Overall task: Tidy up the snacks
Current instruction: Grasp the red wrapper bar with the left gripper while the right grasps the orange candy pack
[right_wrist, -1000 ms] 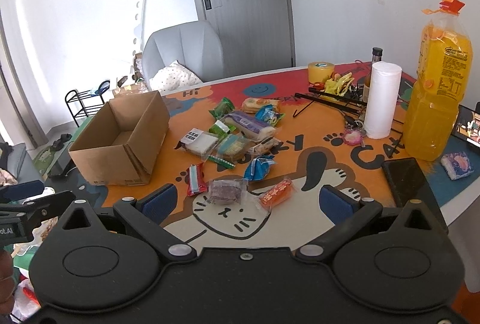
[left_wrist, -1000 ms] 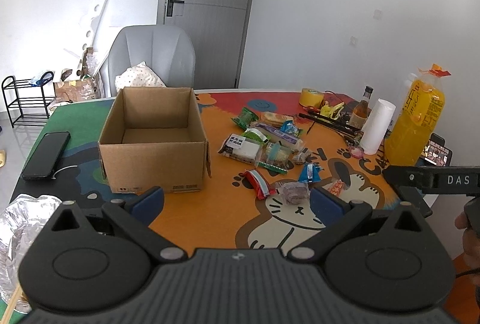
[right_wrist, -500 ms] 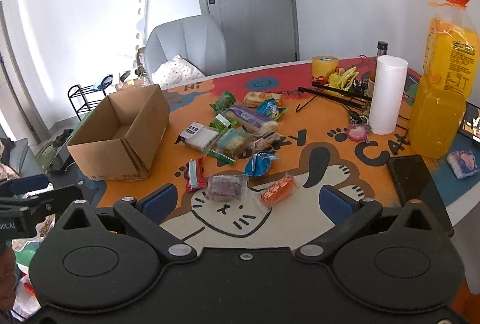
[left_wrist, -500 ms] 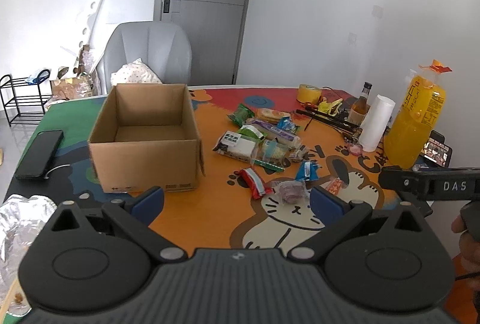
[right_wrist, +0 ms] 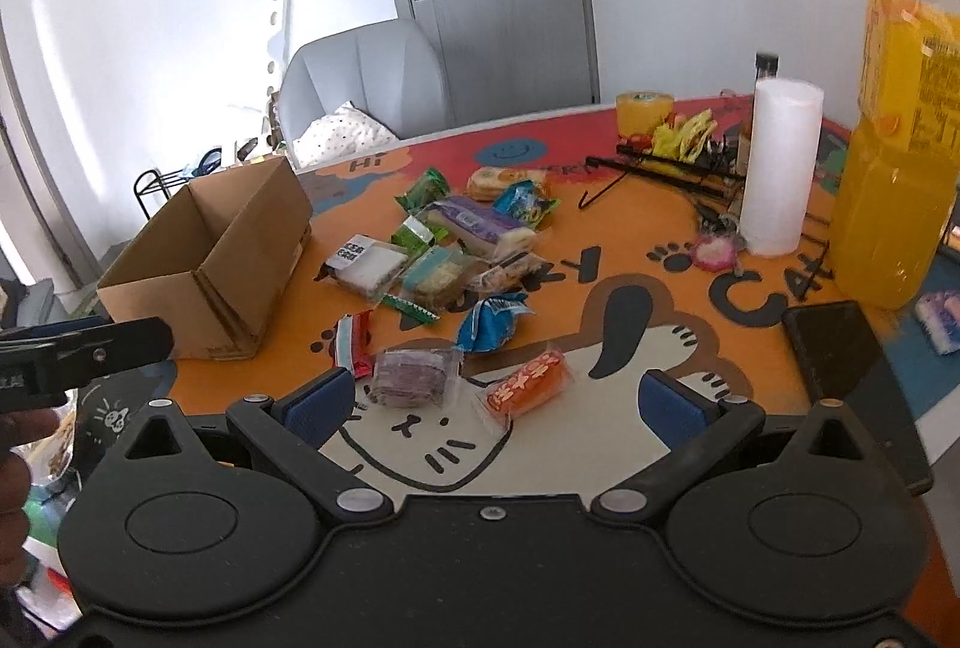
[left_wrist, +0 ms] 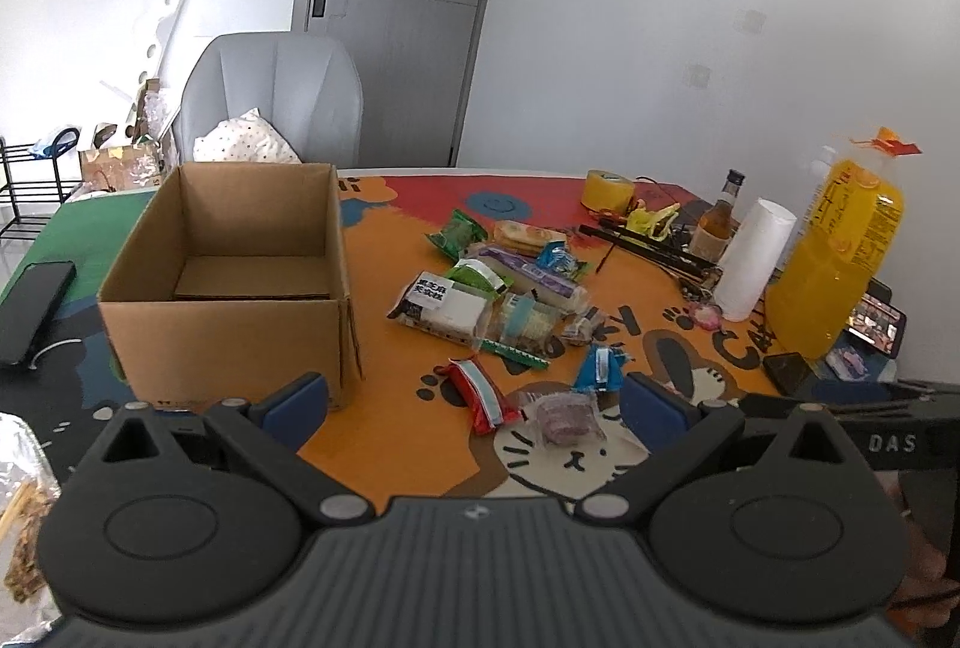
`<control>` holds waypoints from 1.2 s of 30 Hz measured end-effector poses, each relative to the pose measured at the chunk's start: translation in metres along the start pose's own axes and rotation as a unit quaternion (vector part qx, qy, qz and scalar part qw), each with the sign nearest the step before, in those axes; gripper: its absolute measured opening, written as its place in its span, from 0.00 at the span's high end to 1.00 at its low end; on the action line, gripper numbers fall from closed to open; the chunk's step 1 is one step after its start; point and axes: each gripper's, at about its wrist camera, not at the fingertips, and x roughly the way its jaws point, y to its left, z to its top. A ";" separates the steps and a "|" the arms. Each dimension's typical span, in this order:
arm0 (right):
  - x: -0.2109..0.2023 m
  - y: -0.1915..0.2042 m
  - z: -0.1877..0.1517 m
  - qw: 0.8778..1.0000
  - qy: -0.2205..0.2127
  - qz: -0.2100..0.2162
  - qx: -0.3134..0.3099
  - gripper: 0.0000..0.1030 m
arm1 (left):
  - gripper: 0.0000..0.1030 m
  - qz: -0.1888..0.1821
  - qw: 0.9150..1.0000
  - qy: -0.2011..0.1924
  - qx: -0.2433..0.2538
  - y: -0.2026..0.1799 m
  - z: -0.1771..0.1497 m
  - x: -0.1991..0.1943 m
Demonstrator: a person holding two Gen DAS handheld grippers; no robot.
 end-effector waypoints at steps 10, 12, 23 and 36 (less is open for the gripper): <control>0.027 -0.017 -0.006 0.999 0.019 -0.024 0.011 0.00 | 0.01 -0.004 1.000 0.022 -0.005 -0.003 -0.003 0.044; 0.032 -0.019 -0.006 0.999 0.023 -0.026 0.015 0.00 | 0.02 -0.004 1.000 0.027 -0.008 -0.002 -0.003 0.054; 0.060 -0.025 -0.006 0.999 0.034 -0.031 0.027 0.02 | 0.13 -0.010 0.998 0.053 -0.011 -0.004 -0.005 0.096; 0.098 -0.030 -0.008 0.996 0.065 -0.015 0.058 0.38 | 0.50 -0.001 0.996 0.086 -0.029 -0.001 -0.009 0.142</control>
